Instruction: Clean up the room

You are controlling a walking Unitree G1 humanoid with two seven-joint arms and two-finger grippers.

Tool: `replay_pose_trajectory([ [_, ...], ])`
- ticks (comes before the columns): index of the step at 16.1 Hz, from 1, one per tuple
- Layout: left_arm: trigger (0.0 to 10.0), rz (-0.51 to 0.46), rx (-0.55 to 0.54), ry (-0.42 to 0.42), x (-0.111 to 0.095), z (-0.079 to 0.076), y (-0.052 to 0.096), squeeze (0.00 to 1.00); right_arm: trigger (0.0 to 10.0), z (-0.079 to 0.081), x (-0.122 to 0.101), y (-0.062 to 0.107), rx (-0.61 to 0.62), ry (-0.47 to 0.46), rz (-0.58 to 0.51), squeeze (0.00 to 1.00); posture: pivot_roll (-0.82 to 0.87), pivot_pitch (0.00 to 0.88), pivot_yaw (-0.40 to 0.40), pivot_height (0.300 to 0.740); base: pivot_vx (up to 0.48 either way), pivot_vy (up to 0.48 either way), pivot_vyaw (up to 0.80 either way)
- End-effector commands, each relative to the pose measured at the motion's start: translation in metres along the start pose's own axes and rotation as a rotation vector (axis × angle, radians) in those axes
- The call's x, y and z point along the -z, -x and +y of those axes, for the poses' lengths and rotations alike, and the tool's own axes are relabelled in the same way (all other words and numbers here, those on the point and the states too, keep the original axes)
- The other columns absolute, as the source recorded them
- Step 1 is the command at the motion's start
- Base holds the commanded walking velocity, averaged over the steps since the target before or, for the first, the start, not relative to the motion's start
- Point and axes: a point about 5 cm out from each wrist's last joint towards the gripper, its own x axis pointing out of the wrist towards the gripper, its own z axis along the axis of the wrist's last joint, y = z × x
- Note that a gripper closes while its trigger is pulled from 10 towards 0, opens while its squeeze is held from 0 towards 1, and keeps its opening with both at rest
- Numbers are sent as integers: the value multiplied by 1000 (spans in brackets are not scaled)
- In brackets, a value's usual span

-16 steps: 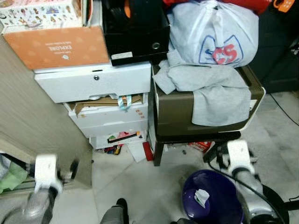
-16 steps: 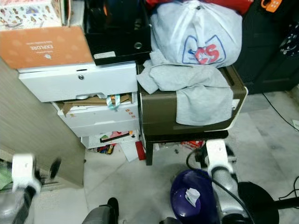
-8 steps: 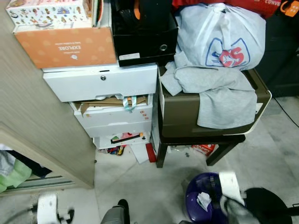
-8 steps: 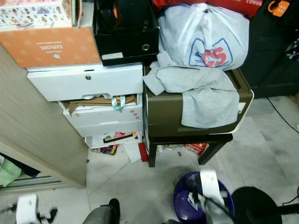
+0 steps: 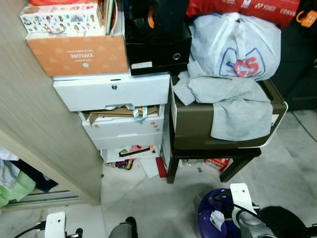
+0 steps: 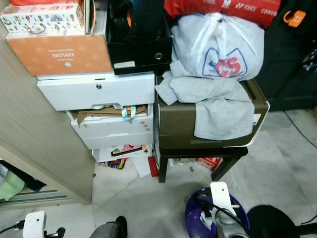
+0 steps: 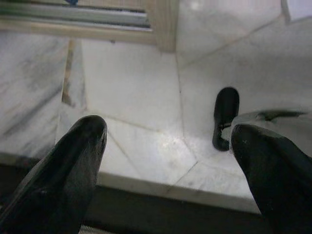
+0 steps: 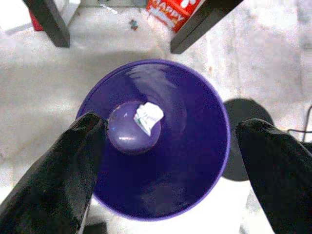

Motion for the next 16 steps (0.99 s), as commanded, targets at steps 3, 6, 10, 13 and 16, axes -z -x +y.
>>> replay_pose_trajectory([
  [3,10000,-101,-111,80,-20,25,1,0,10000,-13,-26,-2,51,-13,-127,0,51,150,-11,740,0,0,0],
  [6,10000,-109,-136,91,-21,37,3,0,10000,-12,-35,-2,36,28,-180,0,45,152,-17,740,0,0,0],
  [10,10000,-112,-138,102,-14,21,2,0,10000,-14,-36,-2,43,59,-191,0,46,155,-21,740,0,0,667],
  [13,10000,-102,-127,93,-9,14,2,0,10000,-14,-34,-2,35,89,-188,0,45,154,-24,740,0,0,800],
  [16,10000,-116,-120,82,-13,9,0,0,10000,-13,-33,-2,31,93,-182,0,41,151,-21,740,0,0,800],
])
